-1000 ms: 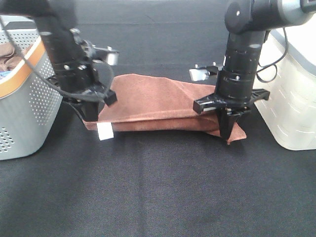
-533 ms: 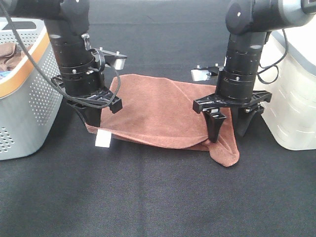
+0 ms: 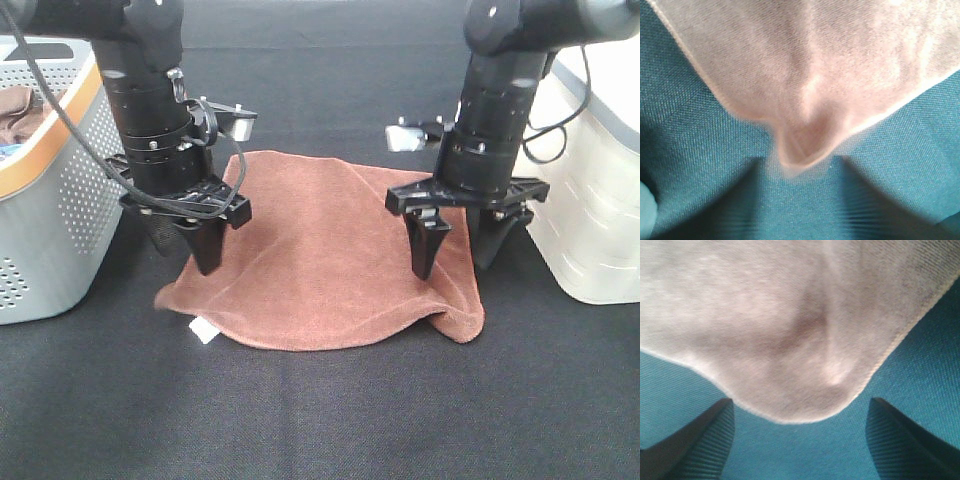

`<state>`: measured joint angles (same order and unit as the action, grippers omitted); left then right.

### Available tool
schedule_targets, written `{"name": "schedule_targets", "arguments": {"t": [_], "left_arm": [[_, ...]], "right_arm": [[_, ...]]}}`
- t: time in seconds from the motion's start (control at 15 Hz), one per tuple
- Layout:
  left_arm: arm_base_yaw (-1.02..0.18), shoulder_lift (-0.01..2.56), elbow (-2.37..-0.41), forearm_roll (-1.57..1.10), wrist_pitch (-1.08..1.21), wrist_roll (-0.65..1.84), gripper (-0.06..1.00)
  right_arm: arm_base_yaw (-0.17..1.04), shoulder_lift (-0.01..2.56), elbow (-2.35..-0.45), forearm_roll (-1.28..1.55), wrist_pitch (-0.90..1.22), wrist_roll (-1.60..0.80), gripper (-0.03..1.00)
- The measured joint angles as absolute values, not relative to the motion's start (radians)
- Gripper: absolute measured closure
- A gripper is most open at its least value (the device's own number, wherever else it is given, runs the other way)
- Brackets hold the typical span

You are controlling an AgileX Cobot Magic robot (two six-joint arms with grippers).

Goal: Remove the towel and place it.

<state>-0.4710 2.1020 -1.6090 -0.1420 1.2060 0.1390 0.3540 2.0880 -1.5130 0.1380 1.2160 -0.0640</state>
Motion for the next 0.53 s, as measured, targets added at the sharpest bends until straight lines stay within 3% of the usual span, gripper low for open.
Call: {"name": "schedule_targets", "arguments": {"t": [0.13,0.4,0.53], "left_arm": [[-0.471,2.096,-1.609,-0.142,1.207,0.123,0.28],[-0.471,2.051,-1.642,-0.142,1.21,0.121,0.28],[-0.471,2.013,-1.766,-0.143,1.211,0.12,0.28]], "right_arm": [[0.354,2.046,-1.513,0.144,1.217,-0.064,0.27],[0.354,1.972,-1.513,0.151,1.217,-0.064,0.27],[0.354,1.923,-1.513,0.179,1.217,-0.064,0.27]]}}
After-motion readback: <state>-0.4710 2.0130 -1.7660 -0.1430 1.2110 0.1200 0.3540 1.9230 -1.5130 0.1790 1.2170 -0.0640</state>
